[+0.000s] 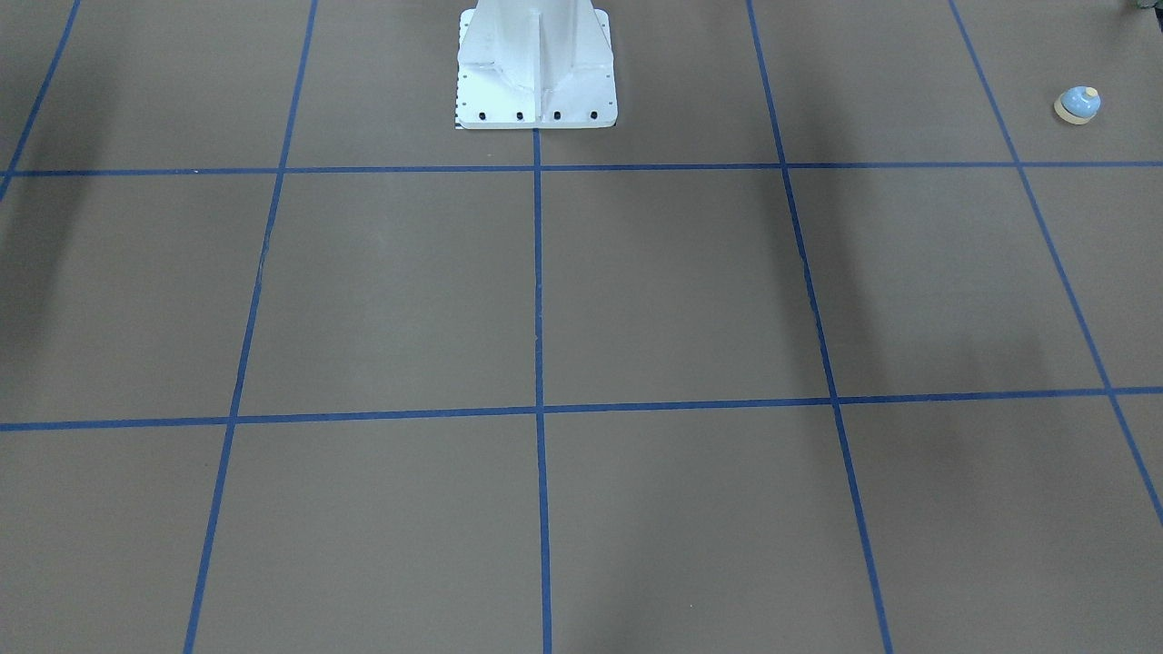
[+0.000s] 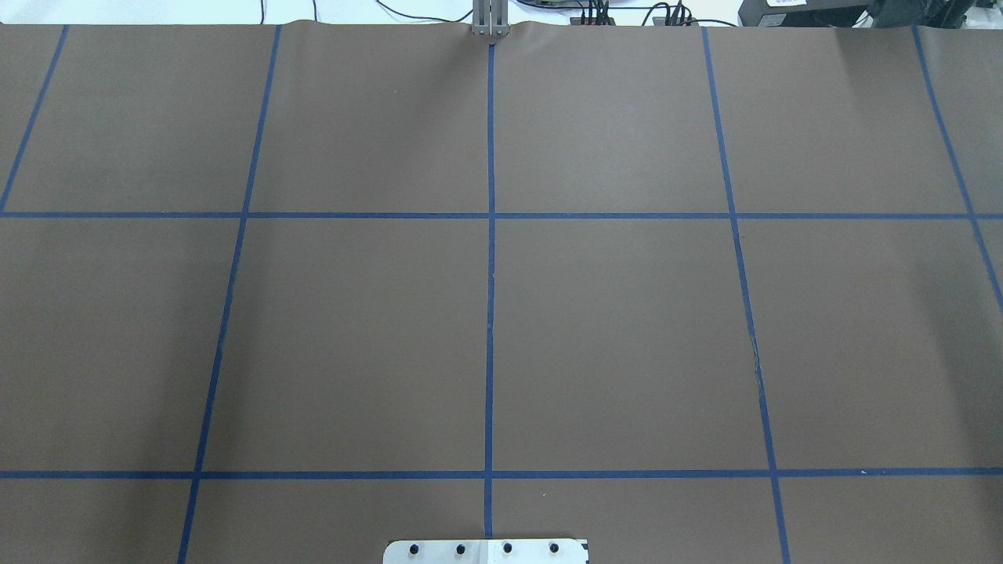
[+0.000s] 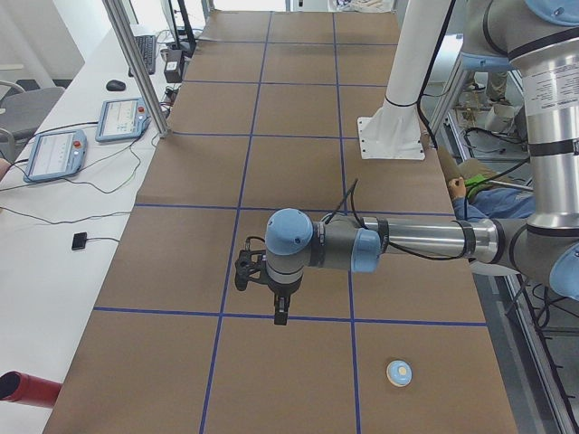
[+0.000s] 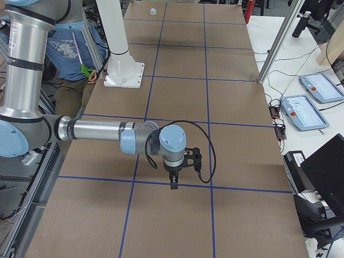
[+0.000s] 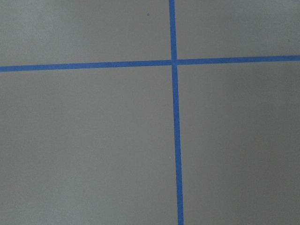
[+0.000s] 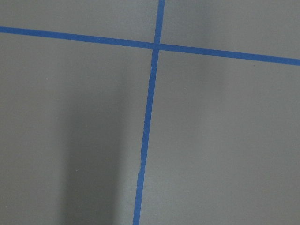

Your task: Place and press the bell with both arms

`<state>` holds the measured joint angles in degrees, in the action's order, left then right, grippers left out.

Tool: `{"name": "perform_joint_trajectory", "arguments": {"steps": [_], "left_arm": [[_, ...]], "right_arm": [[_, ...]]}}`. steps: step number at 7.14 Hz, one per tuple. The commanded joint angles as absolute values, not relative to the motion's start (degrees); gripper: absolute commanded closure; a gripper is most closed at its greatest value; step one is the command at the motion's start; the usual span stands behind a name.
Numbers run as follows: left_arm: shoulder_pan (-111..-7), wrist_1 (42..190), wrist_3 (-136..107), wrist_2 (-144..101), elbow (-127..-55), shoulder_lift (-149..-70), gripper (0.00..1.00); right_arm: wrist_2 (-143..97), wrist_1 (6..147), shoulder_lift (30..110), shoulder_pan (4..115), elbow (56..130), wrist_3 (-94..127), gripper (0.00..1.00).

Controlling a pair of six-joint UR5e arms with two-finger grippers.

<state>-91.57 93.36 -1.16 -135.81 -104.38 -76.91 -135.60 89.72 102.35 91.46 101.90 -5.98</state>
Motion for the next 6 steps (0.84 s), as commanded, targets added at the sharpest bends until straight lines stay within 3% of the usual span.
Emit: {"name": "perform_joint_trajectory", "arguments": {"steps": [1, 3, 6], "left_arm": [[-90.45, 93.25, -1.32, -139.91, -103.97, -75.6, 0.0], [-86.58, 93.16, -1.15, -139.22, -101.63, -74.54, 0.0], [-85.78, 95.18, -2.18, -139.83, -96.42, -65.85, 0.0]], "right_arm": [[-137.89, 89.74, 102.3, 91.15, 101.69, -5.97, 0.0], [-139.74, 89.74, 102.3, 89.39, 101.6, -6.07, 0.0], [-139.66, 86.07, 102.48, 87.46, 101.26, -5.45, 0.0]]}}
